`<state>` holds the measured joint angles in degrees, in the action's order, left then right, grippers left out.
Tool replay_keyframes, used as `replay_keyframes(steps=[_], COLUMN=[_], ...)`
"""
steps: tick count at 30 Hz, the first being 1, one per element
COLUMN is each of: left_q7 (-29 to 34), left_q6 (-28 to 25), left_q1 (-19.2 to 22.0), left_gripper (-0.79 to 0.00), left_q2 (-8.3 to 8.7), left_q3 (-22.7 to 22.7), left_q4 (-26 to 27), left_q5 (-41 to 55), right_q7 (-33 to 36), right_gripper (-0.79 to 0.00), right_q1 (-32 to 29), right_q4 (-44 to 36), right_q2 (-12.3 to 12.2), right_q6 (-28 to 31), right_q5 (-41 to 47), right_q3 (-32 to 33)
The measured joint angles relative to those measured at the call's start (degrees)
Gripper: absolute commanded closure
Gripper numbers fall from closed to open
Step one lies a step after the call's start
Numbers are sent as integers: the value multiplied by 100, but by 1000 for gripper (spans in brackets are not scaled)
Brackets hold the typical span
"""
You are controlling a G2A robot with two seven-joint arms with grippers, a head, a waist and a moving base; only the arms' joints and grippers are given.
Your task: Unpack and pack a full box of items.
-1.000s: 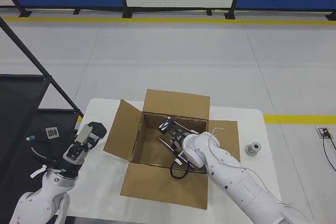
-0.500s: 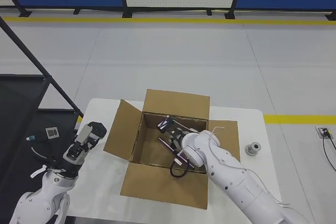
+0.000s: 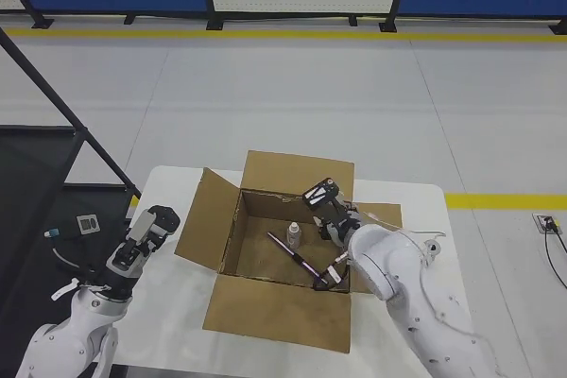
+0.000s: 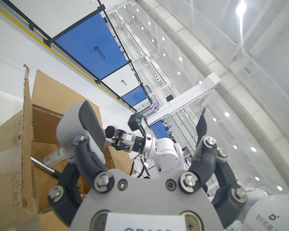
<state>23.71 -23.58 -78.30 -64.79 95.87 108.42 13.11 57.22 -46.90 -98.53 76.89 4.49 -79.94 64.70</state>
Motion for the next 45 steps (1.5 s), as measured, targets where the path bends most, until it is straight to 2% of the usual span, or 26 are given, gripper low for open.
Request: replay_keyframes(steps=[5,7,8,9,12,16,17,24,33,34,35,36,37,40,45], left_q7=[0,0,0,0,0,0,0,0,0,0,0,0,0,0,0], left_q6=[0,0,0,0,0,0,0,0,0,0,0,0,0,0,0], left_q1=[0,0,0,0,0,0,0,0,0,0,0,0,0,0,0], left_gripper=[-785,-785,-785,-785,-785,-785,-785,-785,-785,-785,-785,-785,-785,-785,-785], left_q2=[0,0,0,0,0,0,0,0,0,0,0,0,0,0,0], left_q3=[0,0,0,0,0,0,0,0,0,0,0,0,0,0,0], left_q4=[0,0,0,0,0,0,0,0,0,0,0,0,0,0,0], left_q5=[0,0,0,0,0,0,0,0,0,0,0,0,0,0,0], right_q7=[168,187,195,208,227,184,181,187,2,-23,-38,-49,-60,-71,-64], right_gripper=[-496,-551,-576,-646,-680,-748,-785,-785,-785,-720,-622,-477,-376,-286,-188], right_q1=[-830,-1107,-1198,-1292,-1411,-1371,-1329,-827,-316,-257,-214,-177,-139,-61,0], right_q4=[-1000,-1151,-1150,-1097,-810,-182,-1,1357,2474,2599,2684,2758,2839,3003,3152], right_q2=[-183,-231,-248,-268,-303,-333,-340,-374,-400,-404,-407,-410,-414,-427,-440], right_q6=[-122,-162,-182,-235,-451,-370,-309,-2,39,63,82,103,128,175,176], right_q5=[-258,-252,-261,-304,-498,-193,-117,238,261,287,308,330,359,399,452], right_q3=[1173,1625,1795,2002,2396,2733,2778,2805,2666,2656,2648,2639,2626,2605,2534])
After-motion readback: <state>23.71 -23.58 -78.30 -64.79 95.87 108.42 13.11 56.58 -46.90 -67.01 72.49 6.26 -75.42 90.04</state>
